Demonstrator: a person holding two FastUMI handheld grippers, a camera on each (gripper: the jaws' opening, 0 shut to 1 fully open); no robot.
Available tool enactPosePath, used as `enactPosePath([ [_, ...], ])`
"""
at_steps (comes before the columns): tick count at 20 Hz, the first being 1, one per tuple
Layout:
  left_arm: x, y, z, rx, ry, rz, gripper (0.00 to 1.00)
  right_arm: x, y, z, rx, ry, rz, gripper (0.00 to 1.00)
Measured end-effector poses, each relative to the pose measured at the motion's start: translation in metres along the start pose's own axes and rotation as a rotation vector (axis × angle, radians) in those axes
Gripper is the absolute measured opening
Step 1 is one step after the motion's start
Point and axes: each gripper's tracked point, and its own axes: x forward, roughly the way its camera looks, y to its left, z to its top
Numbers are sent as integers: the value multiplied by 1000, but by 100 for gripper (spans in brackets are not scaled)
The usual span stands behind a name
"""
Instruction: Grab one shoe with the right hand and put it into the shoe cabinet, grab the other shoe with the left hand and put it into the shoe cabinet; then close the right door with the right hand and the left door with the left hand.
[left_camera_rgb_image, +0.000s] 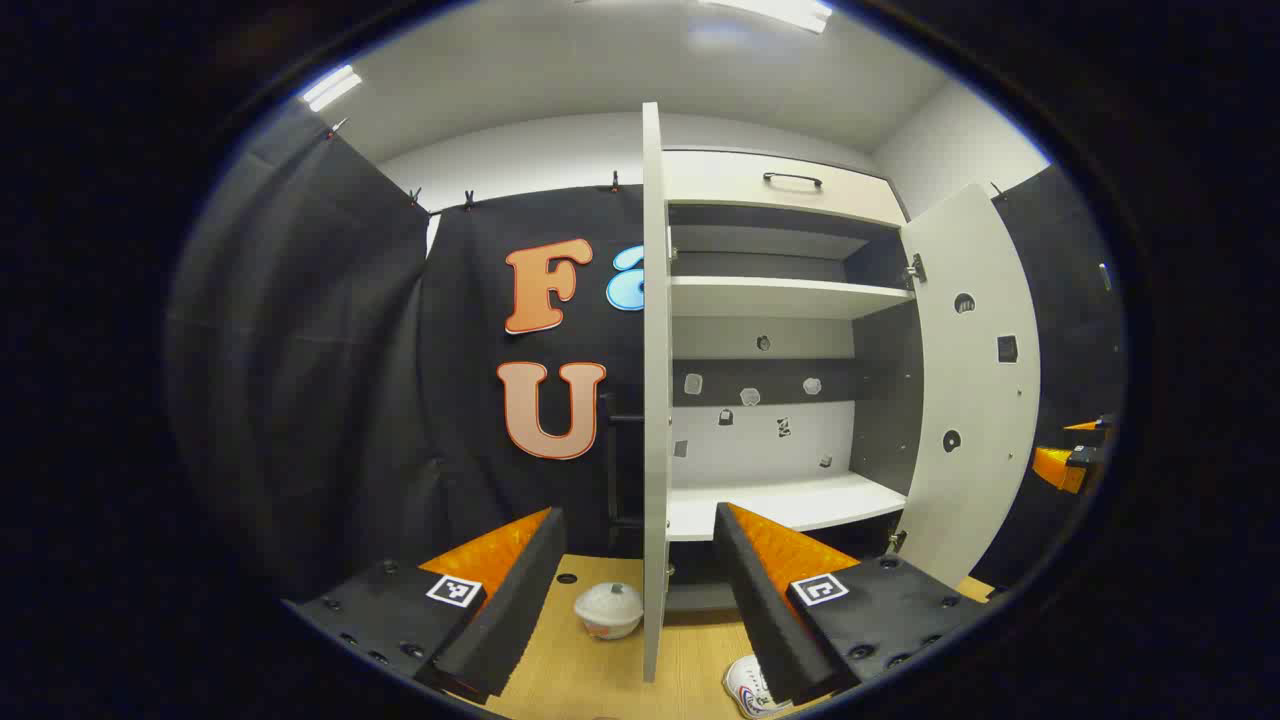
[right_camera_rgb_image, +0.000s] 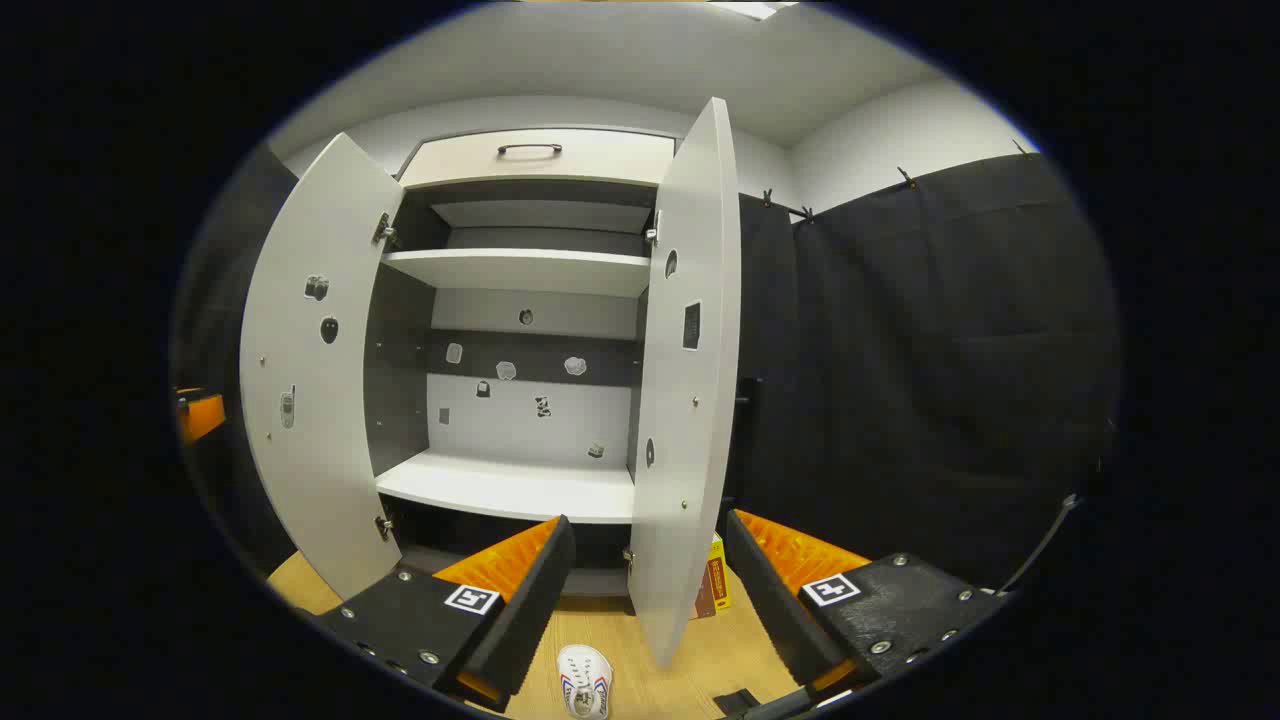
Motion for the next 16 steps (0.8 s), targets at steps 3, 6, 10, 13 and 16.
enactPosePath([
  [3, 0, -2, 1, 3, -2, -3, 96, 1, 0, 0, -6, 0, -1, 94],
  [6, -1, -3, 1, 6, -3, -4, 96, 0, 1, -2, -7, 1, 3, 94],
  [10, -2, -3, 1, 11, -4, -2, 96, -1, -1, -3, -5, 5, 3, 94],
  [13, -3, -4, 2, 12, -6, -2, 96, -3, -2, -5, -5, 8, 3, 94],
  [16, -6, -5, 1, 12, -3, -3, 96, -4, -4, -5, -4, 6, 2, 94],
])
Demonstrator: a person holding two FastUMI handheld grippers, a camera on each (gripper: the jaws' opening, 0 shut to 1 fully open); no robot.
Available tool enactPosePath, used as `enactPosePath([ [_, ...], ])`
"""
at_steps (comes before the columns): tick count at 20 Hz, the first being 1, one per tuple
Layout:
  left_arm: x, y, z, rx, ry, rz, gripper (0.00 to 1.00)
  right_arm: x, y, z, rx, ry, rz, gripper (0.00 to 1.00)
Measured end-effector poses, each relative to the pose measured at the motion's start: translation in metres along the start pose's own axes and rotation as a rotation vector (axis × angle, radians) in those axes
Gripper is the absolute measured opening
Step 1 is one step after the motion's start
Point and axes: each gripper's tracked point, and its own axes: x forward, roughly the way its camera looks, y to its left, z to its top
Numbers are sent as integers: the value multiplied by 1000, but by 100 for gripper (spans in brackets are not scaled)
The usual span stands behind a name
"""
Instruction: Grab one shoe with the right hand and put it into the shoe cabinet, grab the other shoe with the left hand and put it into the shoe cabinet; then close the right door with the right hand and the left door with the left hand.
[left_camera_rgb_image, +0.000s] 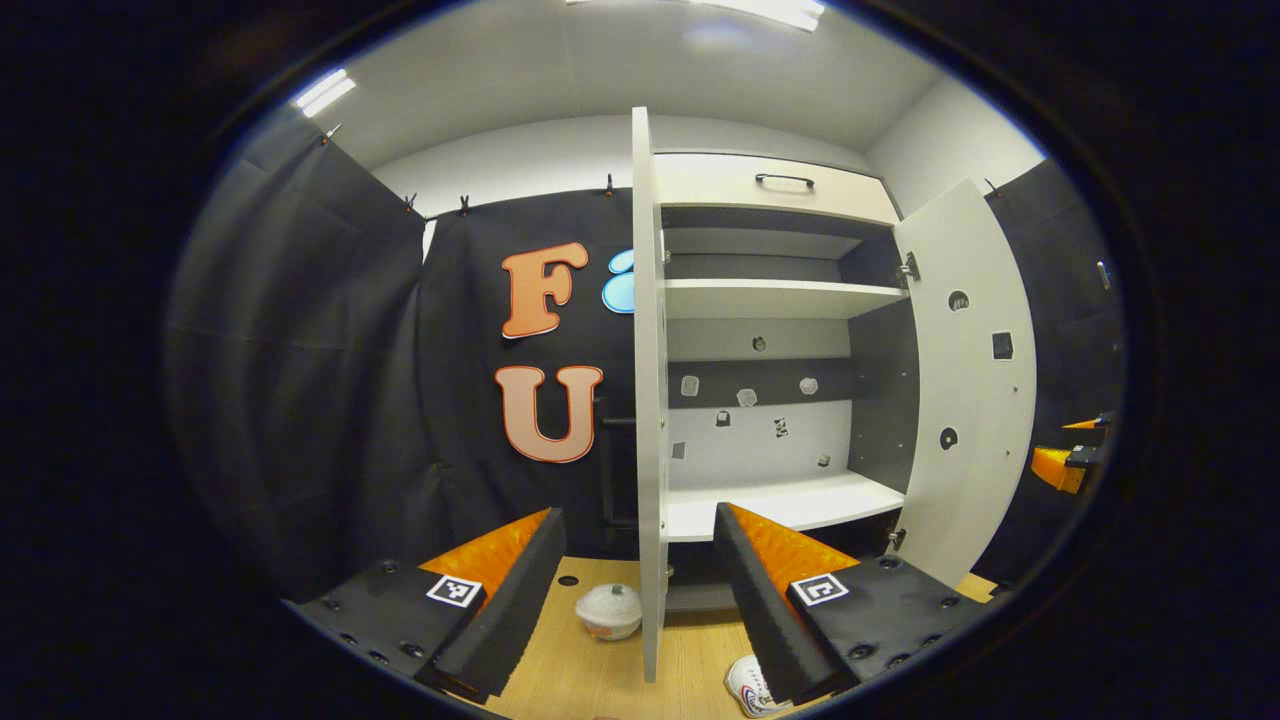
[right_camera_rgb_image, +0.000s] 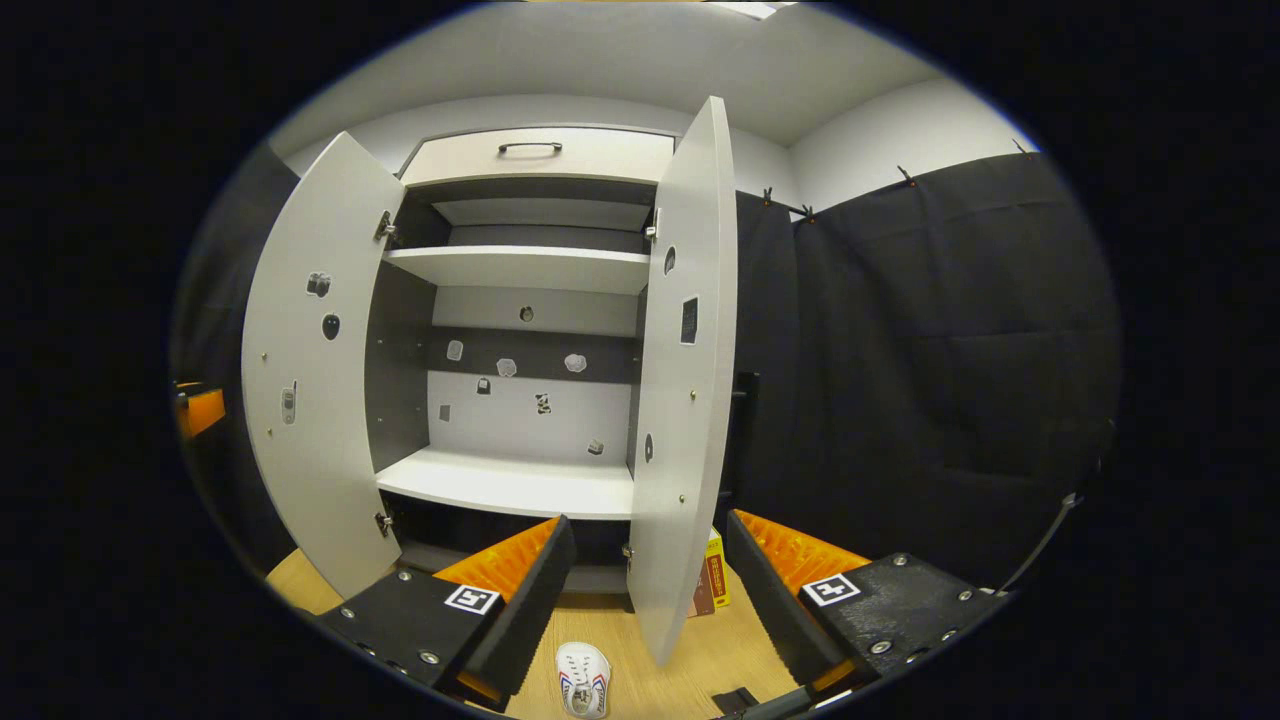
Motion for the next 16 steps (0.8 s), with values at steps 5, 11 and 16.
enactPosePath([
  [5, -4, -2, -1, 1, 2, -1, 96, -3, -3, -7, 2, 12, -4, 94],
  [11, -6, -3, 0, 0, 0, -5, 96, 2, 3, -34, 12, 56, 15, 94],
  [16, -9, -1, -4, -5, 8, -1, 96, 8, 25, -88, 43, 158, 81, 94],
])
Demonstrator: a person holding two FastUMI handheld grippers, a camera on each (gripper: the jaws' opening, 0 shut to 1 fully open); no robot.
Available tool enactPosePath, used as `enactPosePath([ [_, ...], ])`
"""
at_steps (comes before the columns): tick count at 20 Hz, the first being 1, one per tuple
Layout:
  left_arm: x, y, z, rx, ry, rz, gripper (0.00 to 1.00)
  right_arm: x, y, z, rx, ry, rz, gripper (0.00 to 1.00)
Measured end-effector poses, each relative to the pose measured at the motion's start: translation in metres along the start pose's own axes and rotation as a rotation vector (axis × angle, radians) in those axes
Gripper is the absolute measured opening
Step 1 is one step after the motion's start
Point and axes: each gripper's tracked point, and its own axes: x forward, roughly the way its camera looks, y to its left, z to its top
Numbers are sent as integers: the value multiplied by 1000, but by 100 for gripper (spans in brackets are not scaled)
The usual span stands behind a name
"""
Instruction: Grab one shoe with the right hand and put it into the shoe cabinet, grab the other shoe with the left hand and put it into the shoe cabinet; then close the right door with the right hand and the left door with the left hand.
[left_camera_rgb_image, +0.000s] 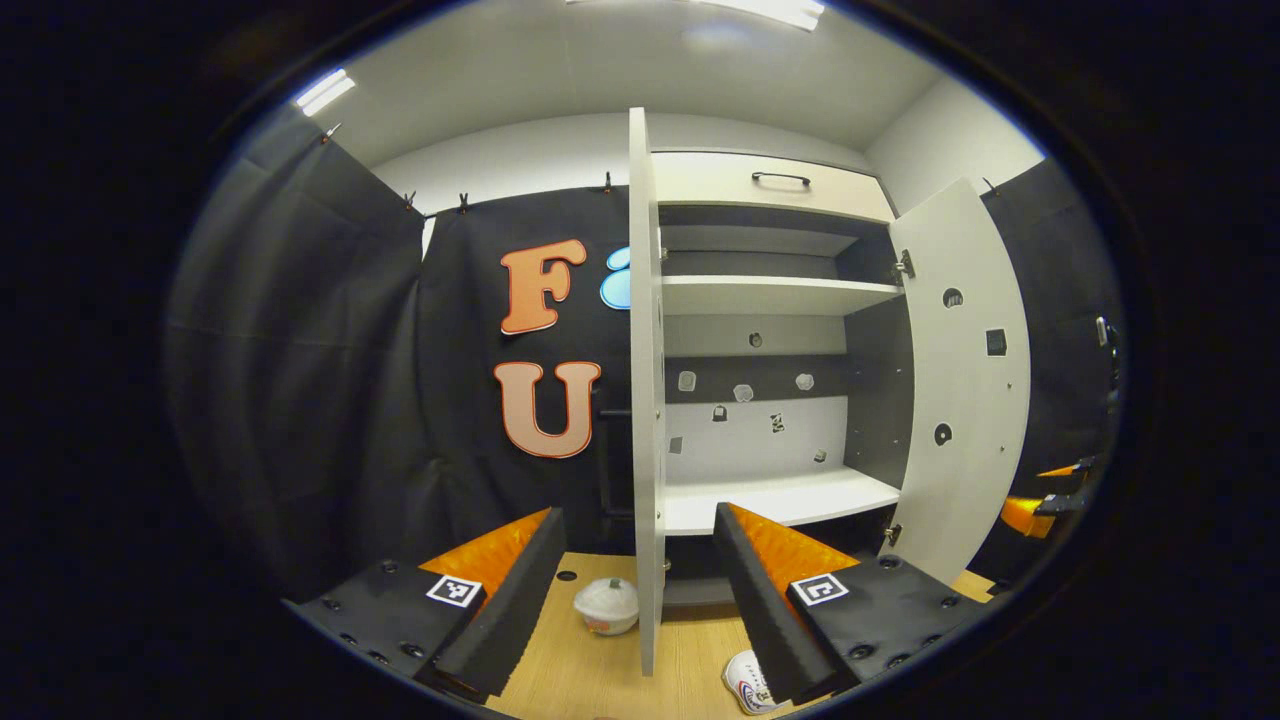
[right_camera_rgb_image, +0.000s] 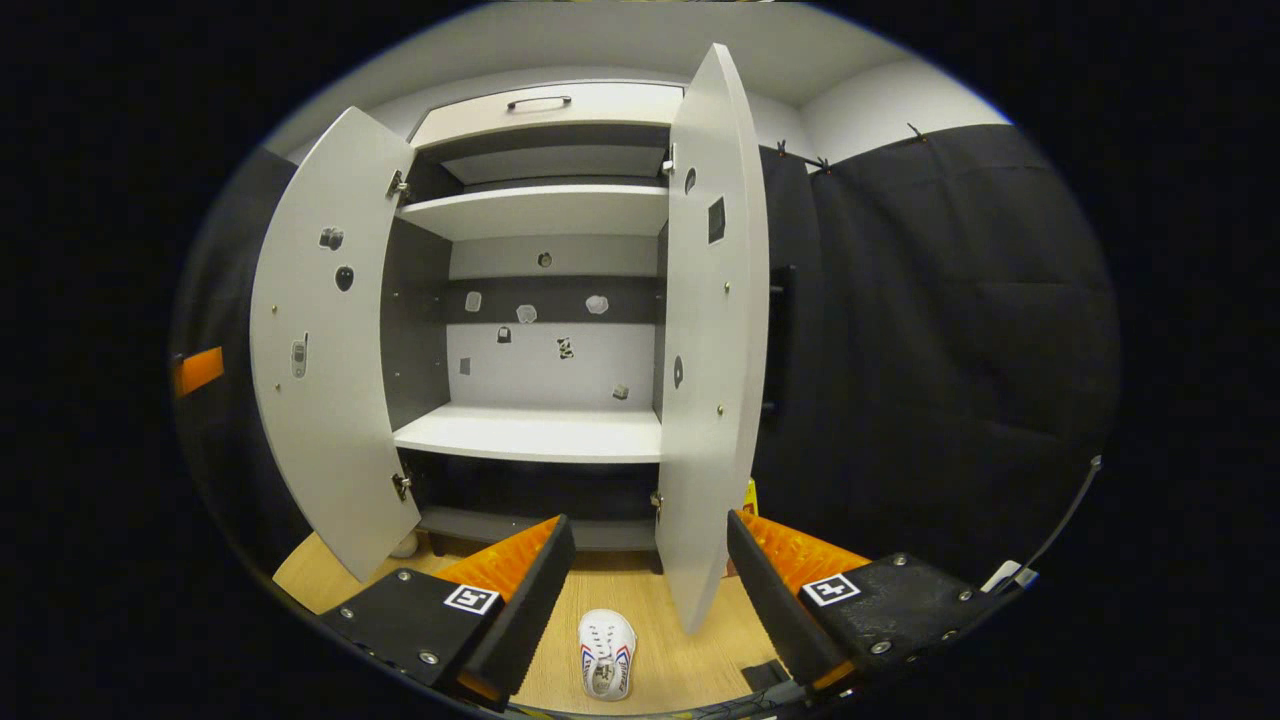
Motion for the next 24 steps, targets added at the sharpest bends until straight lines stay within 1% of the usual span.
enactPosePath([
  [4, -1, 2, -1, -4, 4, 8, 96, 20, 11, -59, 40, 88, 40, 94],
  [6, -2, 4, -3, 0, 7, 13, 96, 29, 13, -90, 47, 139, 45, 94],
  [10, -3, 10, -10, 4, 23, 31, 96, 47, 14, -161, 60, 264, 49, 94],
  [17, -5, 24, -22, 23, 53, 67, 96, 65, 11, -251, 19, 395, 29, 92],
  [19, -4, 28, -24, 29, 56, 79, 96, 69, 13, -277, 36, 442, 20, 88],
  [20, -5, 29, -27, 29, 60, 83, 96, 72, 14, -288, 45, 459, 22, 82],
  [21, -5, 31, -29, 26, 64, 86, 96, 75, 13, -299, 48, 475, 18, 80],
  [22, -5, 32, -31, 24, 70, 88, 94, 78, 13, -309, 46, 491, 11, 75],
  [23, -5, 32, -33, 24, 75, 91, 96, 79, 12, -320, 44, 512, 4, 74],
  [24, -4, 34, -35, 26, 79, 94, 96, 81, 13, -328, 45, 525, 1, 71],
])
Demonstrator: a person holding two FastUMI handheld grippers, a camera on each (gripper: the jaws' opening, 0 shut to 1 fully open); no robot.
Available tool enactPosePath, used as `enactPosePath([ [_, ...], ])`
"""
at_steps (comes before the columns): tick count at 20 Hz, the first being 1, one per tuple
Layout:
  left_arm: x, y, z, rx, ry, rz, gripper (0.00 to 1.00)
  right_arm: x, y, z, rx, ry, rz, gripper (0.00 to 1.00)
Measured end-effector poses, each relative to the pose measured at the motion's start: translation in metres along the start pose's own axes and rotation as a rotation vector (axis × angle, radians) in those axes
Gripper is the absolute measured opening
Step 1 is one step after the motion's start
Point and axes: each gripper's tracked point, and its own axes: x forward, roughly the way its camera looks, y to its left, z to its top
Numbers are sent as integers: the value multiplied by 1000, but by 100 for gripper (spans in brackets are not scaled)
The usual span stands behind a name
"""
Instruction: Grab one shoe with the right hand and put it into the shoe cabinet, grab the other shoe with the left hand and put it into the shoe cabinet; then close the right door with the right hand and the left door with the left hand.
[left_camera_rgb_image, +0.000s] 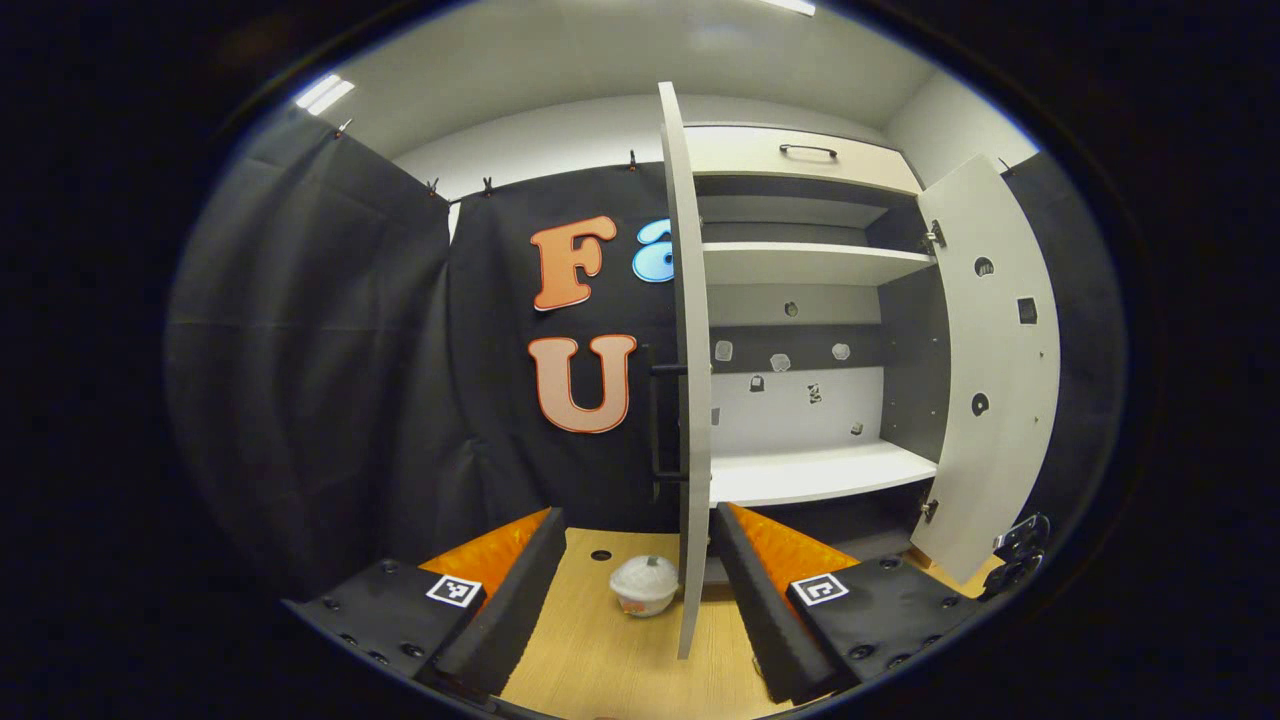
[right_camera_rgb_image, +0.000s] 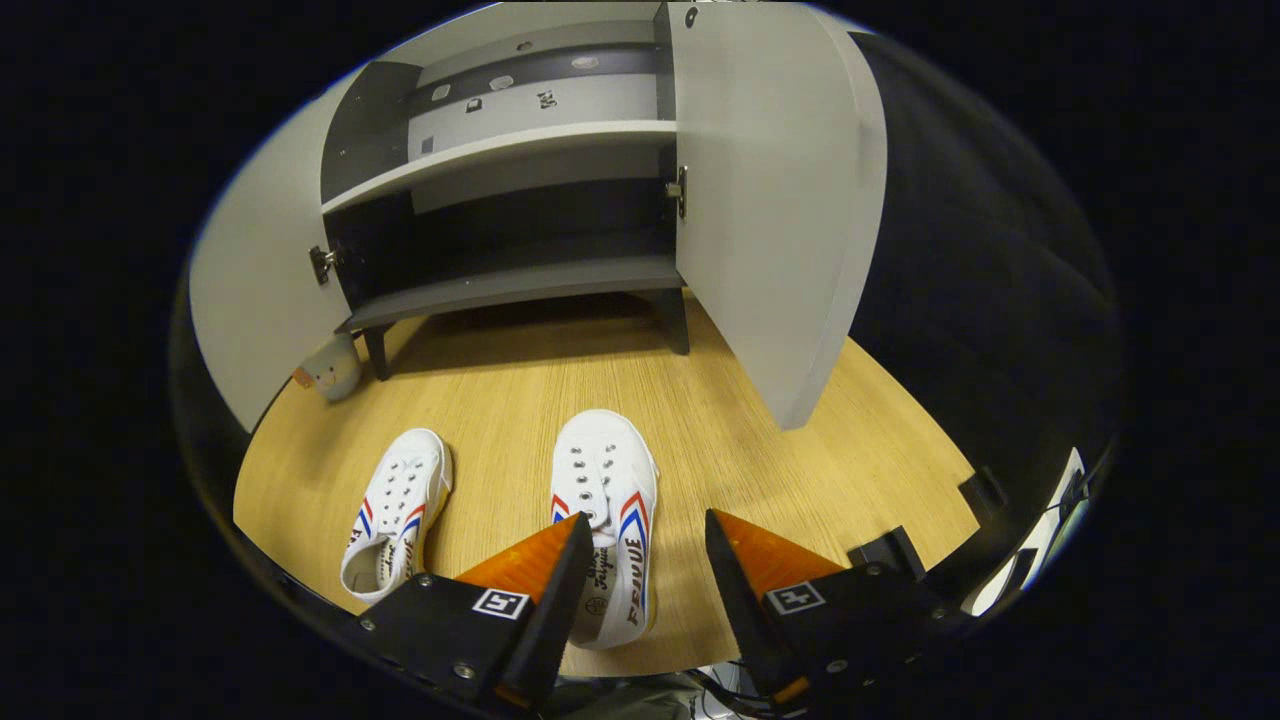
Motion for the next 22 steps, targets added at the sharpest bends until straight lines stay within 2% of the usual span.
enactPosePath([
  [5, 2, 2, -3, 10, 5, 6, 96, 24, -1, -31, 10, 80, -22, 62],
  [6, 2, 3, -5, 13, 7, 7, 96, 28, 0, -35, 27, 88, -23, 52],
  [7, 2, 4, -6, 16, 10, 9, 96, 32, 0, -37, 42, 94, -22, 54],
  [9, 3, 4, -8, 22, 16, 12, 96, 38, 1, -41, 62, 110, -19, 45],
  [11, 3, 4, -11, 28, 22, 13, 96, 42, 2, -43, 73, 119, -12, 45],
  [13, 4, 5, -14, 35, 28, 15, 99, 46, 6, -46, 78, 126, 0, 38],
  [14, 4, 6, -15, 35, 31, 16, 99, 46, 6, -47, 73, 128, -11, 31],
  [15, 5, 5, -16, 34, 33, 16, 94, 47, 5, -47, 65, 123, -20, 22],
  [17, 6, 6, -17, 29, 37, 15, 96, 46, 2, -45, 41, 113, -40, 20],
  [18, 6, 6, -18, 26, 38, 15, 96, 45, 0, -44, 34, 110, -48, 8],
  [20, 6, 7, -18, 26, 38, 16, 96, 40, 0, -38, 44, 108, -61, 1],
  [22, 7, 8, -18, 28, 35, 17, 96, 28, -6, -28, 37, 116, -74, 0],
])
